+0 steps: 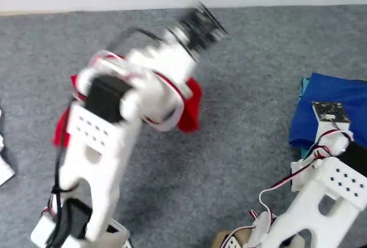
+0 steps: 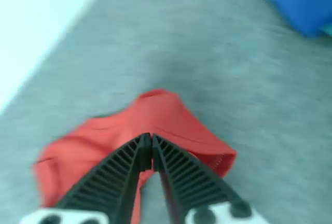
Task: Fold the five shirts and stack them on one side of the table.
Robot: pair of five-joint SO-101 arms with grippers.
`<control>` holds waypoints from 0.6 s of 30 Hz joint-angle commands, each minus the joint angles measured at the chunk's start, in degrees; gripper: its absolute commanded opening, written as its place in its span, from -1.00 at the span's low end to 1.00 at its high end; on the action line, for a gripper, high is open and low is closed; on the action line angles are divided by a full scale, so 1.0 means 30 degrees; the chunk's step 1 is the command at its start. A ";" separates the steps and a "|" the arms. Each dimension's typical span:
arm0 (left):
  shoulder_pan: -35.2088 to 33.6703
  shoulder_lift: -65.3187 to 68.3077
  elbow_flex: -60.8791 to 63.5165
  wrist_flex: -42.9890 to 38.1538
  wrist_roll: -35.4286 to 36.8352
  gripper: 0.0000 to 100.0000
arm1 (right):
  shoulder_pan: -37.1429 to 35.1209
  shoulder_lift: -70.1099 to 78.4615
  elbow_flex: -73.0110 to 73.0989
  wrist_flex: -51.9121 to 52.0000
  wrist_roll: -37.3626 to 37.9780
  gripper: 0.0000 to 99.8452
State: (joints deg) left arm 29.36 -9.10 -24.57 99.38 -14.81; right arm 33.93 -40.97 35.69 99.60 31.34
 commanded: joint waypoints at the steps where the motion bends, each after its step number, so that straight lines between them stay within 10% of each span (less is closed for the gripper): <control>1: 0.1465 -0.1729 0.1978 0.0352 0.0908 -0.99 | -0.0161 -0.0513 -0.0205 0.0073 0.0117 -0.98; 18: -0.4894 -0.4337 0.3414 0.0176 -0.0088 -0.58 | -0.0161 -0.0513 -0.0205 0.0571 0.0059 -0.98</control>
State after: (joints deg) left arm 21.01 -21.14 -14.55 99.38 -13.41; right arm 33.93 -40.97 35.69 100.04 31.34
